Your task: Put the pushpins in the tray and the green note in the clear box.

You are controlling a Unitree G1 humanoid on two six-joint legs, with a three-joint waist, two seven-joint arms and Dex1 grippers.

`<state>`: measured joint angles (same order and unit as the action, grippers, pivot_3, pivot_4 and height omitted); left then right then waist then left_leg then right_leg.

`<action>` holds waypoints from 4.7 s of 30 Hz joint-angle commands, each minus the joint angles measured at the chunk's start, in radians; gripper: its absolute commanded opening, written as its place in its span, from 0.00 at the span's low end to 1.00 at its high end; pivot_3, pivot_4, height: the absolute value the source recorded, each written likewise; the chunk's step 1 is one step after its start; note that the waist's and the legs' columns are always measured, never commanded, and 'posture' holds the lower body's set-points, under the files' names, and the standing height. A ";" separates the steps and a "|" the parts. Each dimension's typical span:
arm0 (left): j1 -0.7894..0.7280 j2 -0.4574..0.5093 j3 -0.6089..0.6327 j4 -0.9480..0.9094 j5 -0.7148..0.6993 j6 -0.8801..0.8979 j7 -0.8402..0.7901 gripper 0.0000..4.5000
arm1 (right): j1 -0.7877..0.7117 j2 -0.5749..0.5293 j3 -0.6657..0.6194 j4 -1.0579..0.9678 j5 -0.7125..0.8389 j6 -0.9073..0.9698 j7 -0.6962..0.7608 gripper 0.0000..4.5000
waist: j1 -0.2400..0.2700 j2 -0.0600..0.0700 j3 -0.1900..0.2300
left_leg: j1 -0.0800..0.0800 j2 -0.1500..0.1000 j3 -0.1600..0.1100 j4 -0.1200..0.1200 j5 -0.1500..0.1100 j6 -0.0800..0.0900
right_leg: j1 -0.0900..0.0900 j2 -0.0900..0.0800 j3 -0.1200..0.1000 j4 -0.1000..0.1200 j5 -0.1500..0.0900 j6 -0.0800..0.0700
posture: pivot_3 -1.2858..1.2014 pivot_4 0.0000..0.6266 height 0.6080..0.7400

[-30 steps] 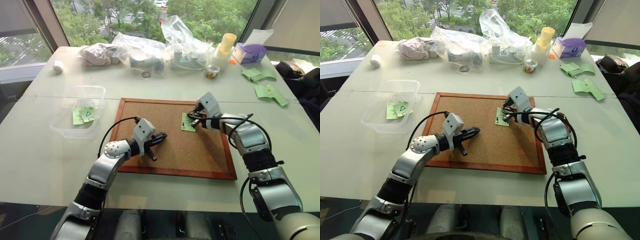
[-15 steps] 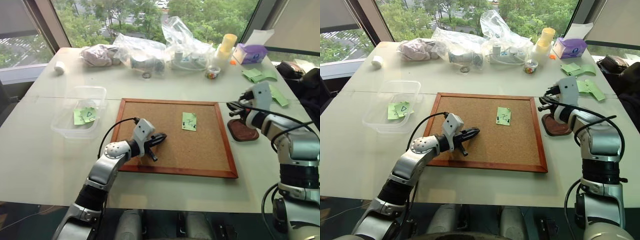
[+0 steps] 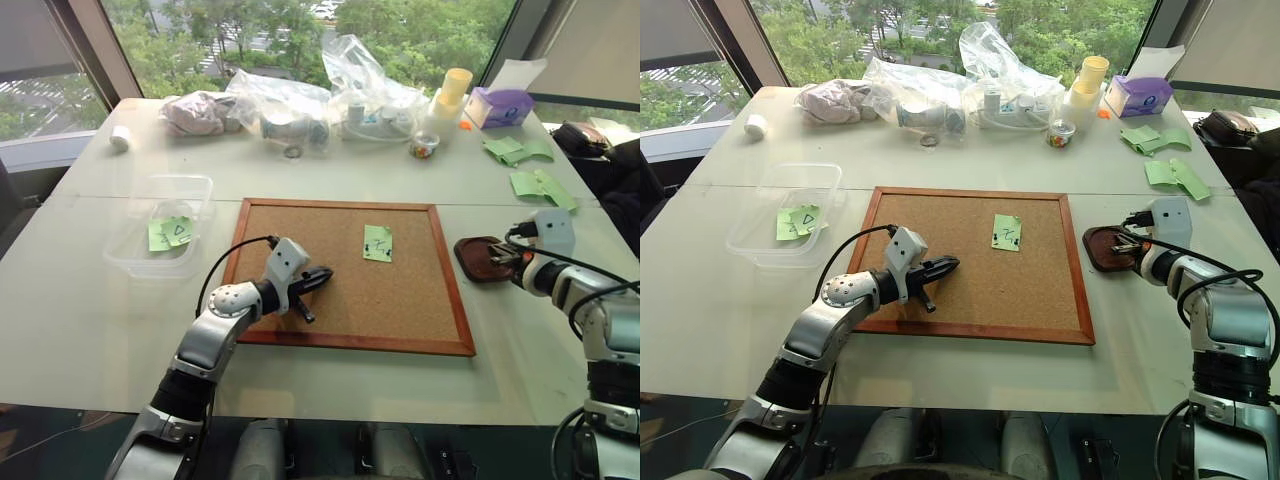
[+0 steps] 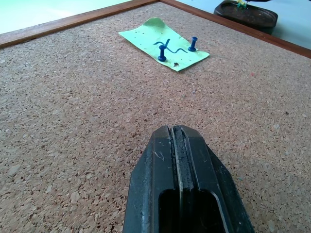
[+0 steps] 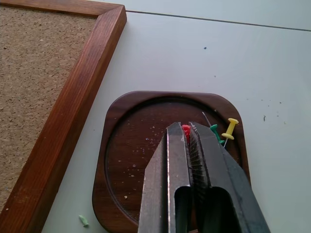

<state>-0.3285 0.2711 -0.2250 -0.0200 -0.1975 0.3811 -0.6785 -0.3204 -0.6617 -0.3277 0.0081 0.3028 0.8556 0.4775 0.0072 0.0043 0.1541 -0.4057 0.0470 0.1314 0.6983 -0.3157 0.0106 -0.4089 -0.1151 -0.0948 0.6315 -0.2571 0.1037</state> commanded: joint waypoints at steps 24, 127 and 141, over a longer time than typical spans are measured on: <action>0.016 -0.009 -0.029 0.017 0.022 0.001 -0.011 0.00 | -0.047 0.035 0.036 -0.257 0.200 0.055 0.069 0.99 | 0.001 0.001 -0.001 | 0.000 0.000 -0.003 0.000 0.000 0.001 | 0.000 0.000 0.000 0.000 0.000 0.000 | 0.52 0.24 1.00; 0.056 -0.015 -0.024 -0.036 0.021 0.020 0.037 0.00 | -0.410 0.266 0.428 0.335 -0.199 -0.384 -0.023 0.38 | -0.013 0.001 -0.001 | -0.001 0.000 0.000 0.000 -0.001 0.001 | -0.001 -0.001 0.000 0.000 0.000 0.000 | 0.52 0.24 1.00; 0.060 -0.022 -0.021 -0.038 0.023 0.016 0.048 0.00 | -0.459 0.248 0.452 0.456 -0.261 -0.401 0.094 0.38 | -0.020 0.001 -0.001 | -0.001 0.000 0.000 0.000 0.000 0.001 | 0.000 -0.001 0.000 0.000 0.000 0.000 | 0.52 0.24 1.00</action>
<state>-0.2844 0.2560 -0.2217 -0.0697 -0.1823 0.3850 -0.6287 -0.7541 -0.4010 0.1310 0.4579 0.0492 0.4705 0.5597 -0.0127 0.0051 0.1535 -0.4062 0.0474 0.1317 0.6980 -0.3160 0.0111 -0.4092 -0.1159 -0.0949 0.6316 -0.2571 0.1037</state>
